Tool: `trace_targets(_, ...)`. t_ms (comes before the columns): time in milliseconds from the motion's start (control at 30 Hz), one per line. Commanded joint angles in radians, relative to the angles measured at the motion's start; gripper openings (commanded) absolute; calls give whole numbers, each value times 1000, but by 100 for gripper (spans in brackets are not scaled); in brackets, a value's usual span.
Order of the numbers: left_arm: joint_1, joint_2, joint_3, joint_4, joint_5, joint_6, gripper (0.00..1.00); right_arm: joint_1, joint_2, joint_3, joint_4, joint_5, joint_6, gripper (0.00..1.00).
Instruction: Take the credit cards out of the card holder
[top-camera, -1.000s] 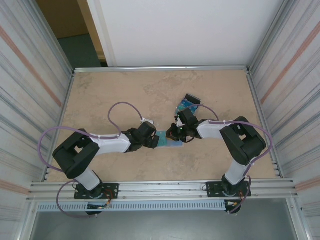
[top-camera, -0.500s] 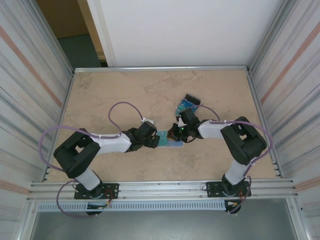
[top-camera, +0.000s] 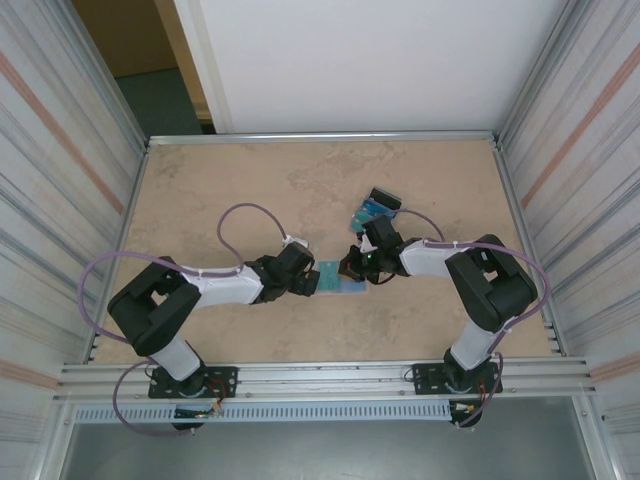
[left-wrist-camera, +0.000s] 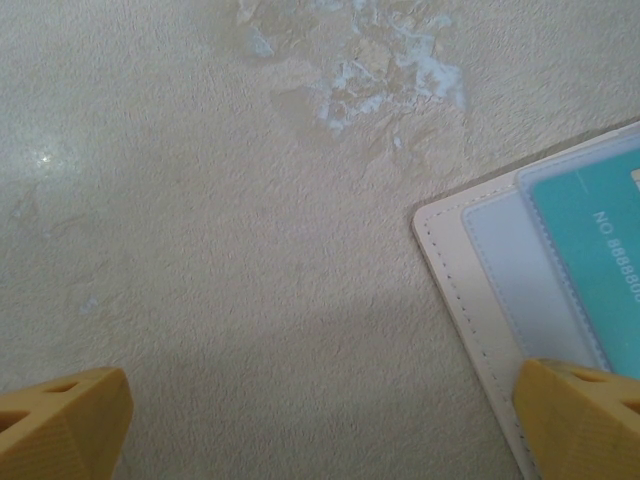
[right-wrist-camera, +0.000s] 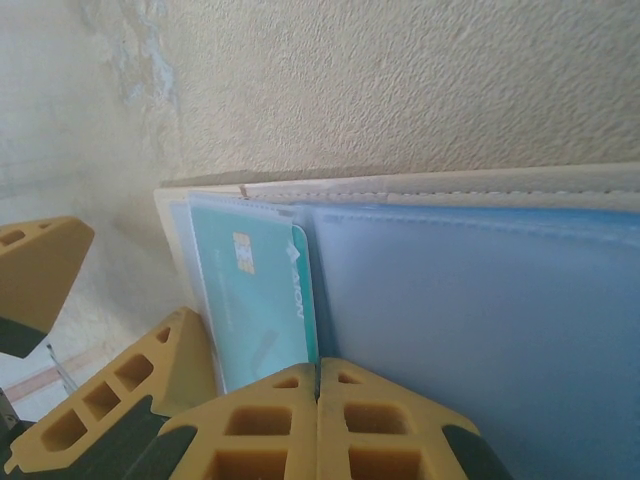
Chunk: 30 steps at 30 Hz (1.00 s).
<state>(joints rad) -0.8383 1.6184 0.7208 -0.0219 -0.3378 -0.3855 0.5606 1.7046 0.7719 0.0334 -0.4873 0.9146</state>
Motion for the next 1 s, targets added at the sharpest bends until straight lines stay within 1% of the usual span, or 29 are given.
trace_targets(0, -7, 40, 1, -73, -20, 11, 99, -5, -20, -26, 30, -25, 1, 3)
trace_targets(167, -7, 41, 4, -73, -18, 10, 99, -7, -7, -44, 120, -78, 39, 5)
trace_targets(333, -7, 42, 3, -75, -18, 11, 99, -6, -1, -51, 149, -97, 51, 7)
trace_targets(433, -6, 41, 0, -76, -18, 9, 99, -8, -1, -60, 177, -109, 62, 10)
trace_targets(733, -7, 40, -2, -78, -22, 8, 99, -22, -5, -100, 274, -137, 103, 10)
trace_targets(867, -7, 40, -3, -79, -26, 8, 99, -29, -1, -112, 292, -144, 113, 7)
trace_targets(967, -7, 38, -2, -81, -27, 8, 99, -34, 3, -118, 291, -144, 112, 7)
